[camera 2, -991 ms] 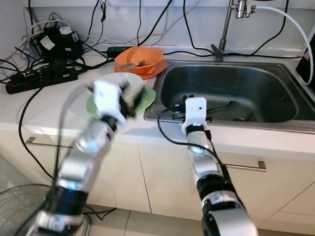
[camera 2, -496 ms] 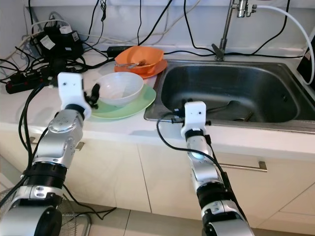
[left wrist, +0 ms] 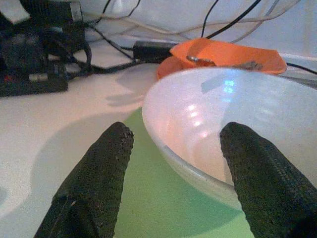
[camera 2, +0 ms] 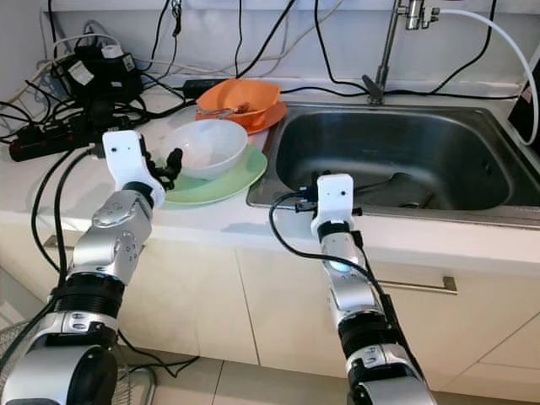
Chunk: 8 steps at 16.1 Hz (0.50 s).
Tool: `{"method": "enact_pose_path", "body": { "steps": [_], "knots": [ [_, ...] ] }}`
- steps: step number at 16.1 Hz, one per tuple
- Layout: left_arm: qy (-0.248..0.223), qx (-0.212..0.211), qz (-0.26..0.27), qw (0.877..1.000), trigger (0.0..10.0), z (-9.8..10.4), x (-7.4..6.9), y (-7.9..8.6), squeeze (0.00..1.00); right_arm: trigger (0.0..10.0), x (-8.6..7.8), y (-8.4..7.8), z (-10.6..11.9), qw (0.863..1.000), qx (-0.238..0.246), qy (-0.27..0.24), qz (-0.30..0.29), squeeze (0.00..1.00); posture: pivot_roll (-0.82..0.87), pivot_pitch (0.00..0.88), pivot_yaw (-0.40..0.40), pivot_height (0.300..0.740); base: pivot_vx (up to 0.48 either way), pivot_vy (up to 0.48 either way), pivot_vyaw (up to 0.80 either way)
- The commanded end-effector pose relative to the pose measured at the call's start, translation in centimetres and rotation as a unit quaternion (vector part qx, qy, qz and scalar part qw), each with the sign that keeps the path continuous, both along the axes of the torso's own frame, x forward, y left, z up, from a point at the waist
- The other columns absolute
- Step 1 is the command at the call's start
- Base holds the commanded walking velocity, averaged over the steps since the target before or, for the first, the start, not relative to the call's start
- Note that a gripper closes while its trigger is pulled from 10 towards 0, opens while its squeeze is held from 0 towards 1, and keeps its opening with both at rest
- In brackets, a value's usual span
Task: Kitchen organization
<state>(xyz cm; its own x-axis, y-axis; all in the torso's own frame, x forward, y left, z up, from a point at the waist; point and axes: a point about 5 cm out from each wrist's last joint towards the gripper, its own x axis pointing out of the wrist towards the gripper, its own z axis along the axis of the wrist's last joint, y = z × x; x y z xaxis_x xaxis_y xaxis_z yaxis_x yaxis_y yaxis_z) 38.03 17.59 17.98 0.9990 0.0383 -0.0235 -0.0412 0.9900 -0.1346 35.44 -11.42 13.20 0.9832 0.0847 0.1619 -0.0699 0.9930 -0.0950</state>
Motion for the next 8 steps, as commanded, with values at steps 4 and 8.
{"method": "enact_pose_path", "body": {
  "steps": [4, 8],
  "knots": [
    [0.006, -0.052, -0.003, 0.999, 10.0, 0.68, 0.53, -0.29, 0.00, 10.0, 0.04, 0.17, 0.60, 1.000, 0.002, -0.008, 0.004, 0.00, 0.03, 0.000, 0.081, 0.740, 0.000, 0.000, 0.00],
    [0.014, -0.094, -0.010, 0.995, 10.0, 0.79, 0.63, -0.57, 0.00, 10.0, -0.10, 0.04, 0.28, 1.000, 0.001, -0.001, 0.001, 0.00, 0.04, 0.000, 0.080, 0.740, 0.000, 0.000, 0.00]
  ]
}}
